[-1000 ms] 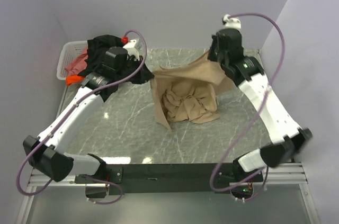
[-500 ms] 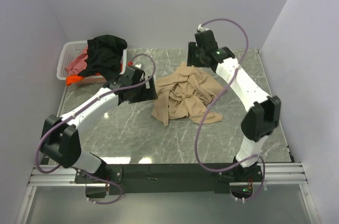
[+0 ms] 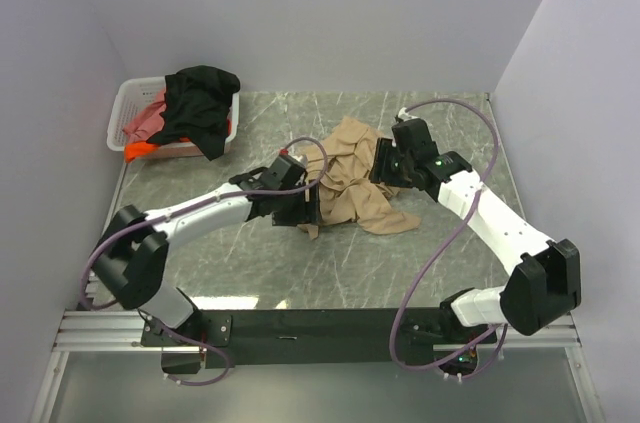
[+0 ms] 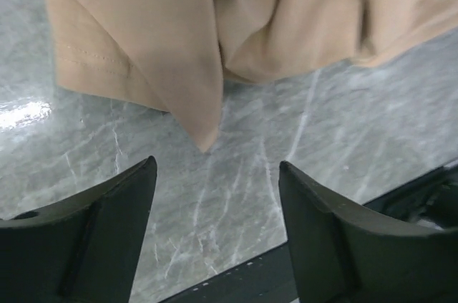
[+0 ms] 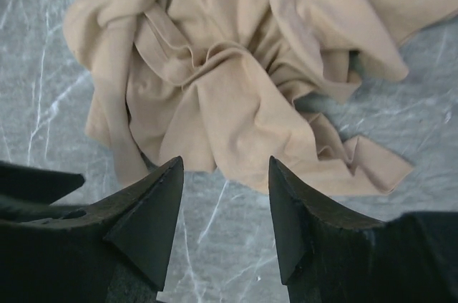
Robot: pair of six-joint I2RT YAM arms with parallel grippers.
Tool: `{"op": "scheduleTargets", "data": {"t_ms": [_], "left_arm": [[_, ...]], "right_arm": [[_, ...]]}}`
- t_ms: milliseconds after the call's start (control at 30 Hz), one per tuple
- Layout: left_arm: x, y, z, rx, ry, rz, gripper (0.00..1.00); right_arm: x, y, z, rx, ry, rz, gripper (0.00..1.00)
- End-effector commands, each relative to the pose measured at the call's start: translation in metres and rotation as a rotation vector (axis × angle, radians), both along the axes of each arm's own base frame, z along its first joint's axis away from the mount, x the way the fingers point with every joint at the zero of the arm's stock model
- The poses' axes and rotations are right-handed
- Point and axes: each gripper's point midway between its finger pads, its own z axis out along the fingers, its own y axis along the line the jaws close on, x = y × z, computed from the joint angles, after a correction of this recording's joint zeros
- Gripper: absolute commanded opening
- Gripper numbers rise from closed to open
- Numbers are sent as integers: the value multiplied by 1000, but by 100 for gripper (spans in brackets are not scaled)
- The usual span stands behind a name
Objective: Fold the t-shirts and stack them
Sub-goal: Flatten the tshirt out
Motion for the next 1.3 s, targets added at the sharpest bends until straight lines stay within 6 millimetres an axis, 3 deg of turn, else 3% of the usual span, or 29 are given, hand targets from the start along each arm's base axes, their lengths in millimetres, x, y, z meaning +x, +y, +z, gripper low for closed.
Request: {"op": "scheduleTargets", "data": {"t_ms": [0, 267, 400, 667, 767, 867, 933, 1100, 1167, 1200, 1233, 1267], "left_arm": [[13, -16, -2, 6, -18, -9, 73], [14, -26, -22, 68, -7, -17, 69], [13, -28, -34, 96, 15, -20, 61], [13, -28, -45, 109, 30, -20, 22], [14, -19, -45, 149, 17, -3, 1], [20, -4, -28, 178, -27, 28, 0], [26, 6, -5, 166, -68, 59, 0], [49, 69, 58, 105, -154, 219, 0], [58, 94, 69, 83, -170, 264, 1], [59, 101, 77, 69, -187, 273, 0], [60, 108, 78, 73, -186, 282, 0], [64, 121, 78, 86, -191, 303, 0]], "right_arm": [[1, 8, 17, 94, -61, -14, 57], [-14, 1, 19, 108, -78, -19, 57], [-21, -1, 17, 107, -71, -19, 57], [-27, -4, 11, 103, -60, -19, 57], [-25, -3, 12, 96, -66, -12, 57], [-25, 3, 13, 102, -57, 19, 56], [-26, 11, 12, 106, -49, 47, 56], [-21, 44, 20, 119, -60, 129, 56], [-20, 63, 13, 113, -40, 170, 56], [-15, 72, 20, 122, -59, 184, 56], [-12, 80, 10, 110, -36, 196, 56], [-8, 91, 17, 115, -48, 221, 56]]}}
